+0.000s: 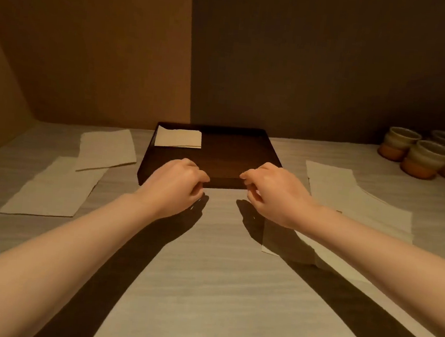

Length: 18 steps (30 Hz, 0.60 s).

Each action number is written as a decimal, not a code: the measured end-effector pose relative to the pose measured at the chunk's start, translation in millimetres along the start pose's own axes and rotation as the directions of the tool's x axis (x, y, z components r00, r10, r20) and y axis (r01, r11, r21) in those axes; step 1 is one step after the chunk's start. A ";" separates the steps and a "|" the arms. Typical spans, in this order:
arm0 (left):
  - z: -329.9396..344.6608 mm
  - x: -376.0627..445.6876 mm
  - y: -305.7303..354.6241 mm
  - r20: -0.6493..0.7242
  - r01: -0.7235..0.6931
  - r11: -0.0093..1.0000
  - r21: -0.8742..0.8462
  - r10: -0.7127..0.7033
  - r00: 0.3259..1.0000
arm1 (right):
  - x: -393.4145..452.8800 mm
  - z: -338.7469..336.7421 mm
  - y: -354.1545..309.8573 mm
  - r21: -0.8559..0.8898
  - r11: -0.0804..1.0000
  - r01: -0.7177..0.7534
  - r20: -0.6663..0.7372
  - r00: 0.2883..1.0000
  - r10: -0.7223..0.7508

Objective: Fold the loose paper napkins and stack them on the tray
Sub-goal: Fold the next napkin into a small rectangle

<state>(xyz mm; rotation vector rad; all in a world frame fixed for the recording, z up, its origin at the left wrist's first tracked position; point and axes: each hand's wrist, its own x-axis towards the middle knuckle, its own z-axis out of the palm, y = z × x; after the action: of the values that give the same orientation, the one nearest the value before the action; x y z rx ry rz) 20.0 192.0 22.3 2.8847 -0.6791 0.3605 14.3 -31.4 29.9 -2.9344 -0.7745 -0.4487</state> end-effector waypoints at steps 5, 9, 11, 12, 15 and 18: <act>26.3 -20.2 67.9 0.001 -0.143 0.984 -0.108 0.144 0.990 | -74.8 -11.9 21.8 -0.016 0.990 -0.138 0.040 0.990 0.139; 45.3 -25.8 103.6 0.061 -0.247 0.957 -0.154 0.259 0.964 | -121.2 -20.7 30.1 -0.029 0.983 -0.183 0.119 0.976 0.185; 52.7 -28.0 118.3 0.116 -0.267 0.950 -0.160 0.287 0.951 | -139.2 -22.2 31.9 -0.044 0.983 -0.180 0.156 0.970 0.185; 56.0 -28.7 124.0 0.145 -0.273 0.948 -0.162 0.296 0.944 | -147.0 -21.5 32.9 -0.055 0.983 -0.175 0.170 0.968 0.182; 60.4 -28.6 133.5 0.193 -0.274 0.949 -0.157 0.302 0.934 | -163.0 -15.6 36.6 -0.109 0.984 -0.144 0.174 0.971 0.162; 57.3 -28.5 134.6 0.170 -0.273 0.953 -0.132 0.293 0.941 | -170.2 -7.9 39.0 -0.131 0.986 -0.098 0.146 0.982 0.117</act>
<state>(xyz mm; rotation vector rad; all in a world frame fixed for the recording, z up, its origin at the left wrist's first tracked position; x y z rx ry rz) -54.8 73.0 -27.3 2.7430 -1.1174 0.0805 -109.8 -146.8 -13.1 -3.1373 -0.6184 -0.2734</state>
